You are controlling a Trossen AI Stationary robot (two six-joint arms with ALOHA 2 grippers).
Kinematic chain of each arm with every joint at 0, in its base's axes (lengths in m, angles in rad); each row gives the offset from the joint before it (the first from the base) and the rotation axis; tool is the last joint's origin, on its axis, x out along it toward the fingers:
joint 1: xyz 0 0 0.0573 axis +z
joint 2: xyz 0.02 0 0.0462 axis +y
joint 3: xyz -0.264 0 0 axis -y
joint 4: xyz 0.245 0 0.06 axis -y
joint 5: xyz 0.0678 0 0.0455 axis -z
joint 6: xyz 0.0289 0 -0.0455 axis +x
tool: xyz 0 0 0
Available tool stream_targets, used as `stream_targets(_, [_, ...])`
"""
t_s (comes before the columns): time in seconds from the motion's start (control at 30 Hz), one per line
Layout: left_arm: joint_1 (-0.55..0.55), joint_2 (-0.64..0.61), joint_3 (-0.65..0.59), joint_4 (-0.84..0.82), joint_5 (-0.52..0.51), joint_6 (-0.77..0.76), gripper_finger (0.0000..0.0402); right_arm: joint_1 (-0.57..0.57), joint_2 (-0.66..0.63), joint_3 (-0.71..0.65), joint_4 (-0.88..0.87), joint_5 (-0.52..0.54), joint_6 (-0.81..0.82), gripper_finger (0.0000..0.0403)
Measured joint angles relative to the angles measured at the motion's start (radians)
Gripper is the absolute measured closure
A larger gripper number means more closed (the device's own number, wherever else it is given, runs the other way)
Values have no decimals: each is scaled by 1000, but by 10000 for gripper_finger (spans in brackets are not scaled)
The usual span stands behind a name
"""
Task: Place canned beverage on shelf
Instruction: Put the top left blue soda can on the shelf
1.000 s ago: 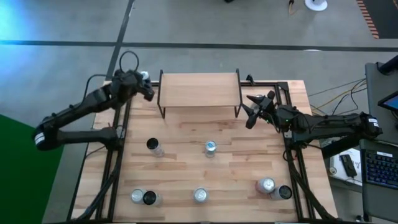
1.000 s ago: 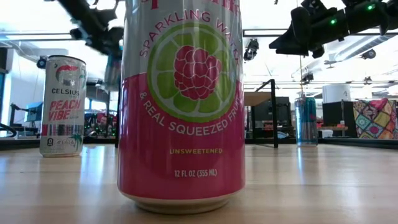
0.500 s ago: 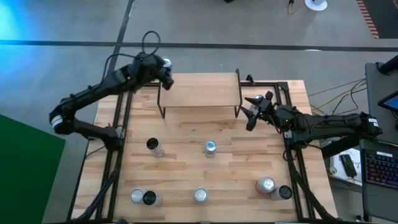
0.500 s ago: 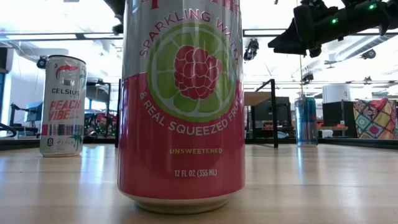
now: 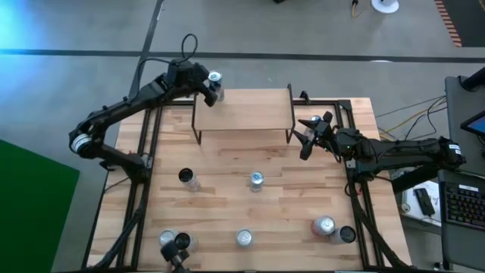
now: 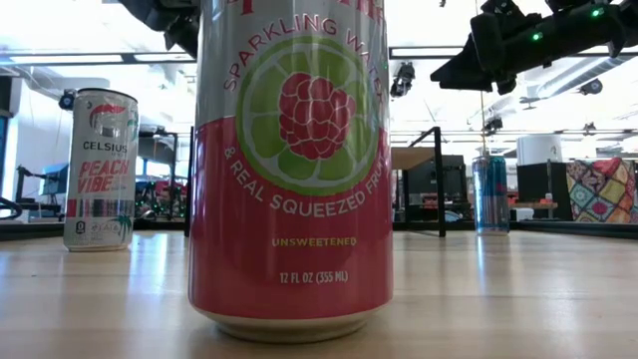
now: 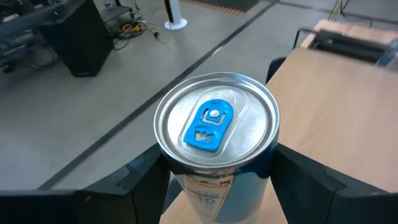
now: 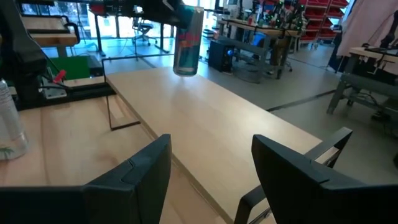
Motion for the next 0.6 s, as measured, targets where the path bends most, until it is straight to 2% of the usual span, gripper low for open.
stream_targets(0.3, [36, 44, -2, 53, 159, 34, 169, 0, 0, 0, 0, 0, 3, 188])
stream_targets(0.6, [34, 139, 49, 104, 203, 33, 169, 0, 0, 0, -9, 0, 3, 188])
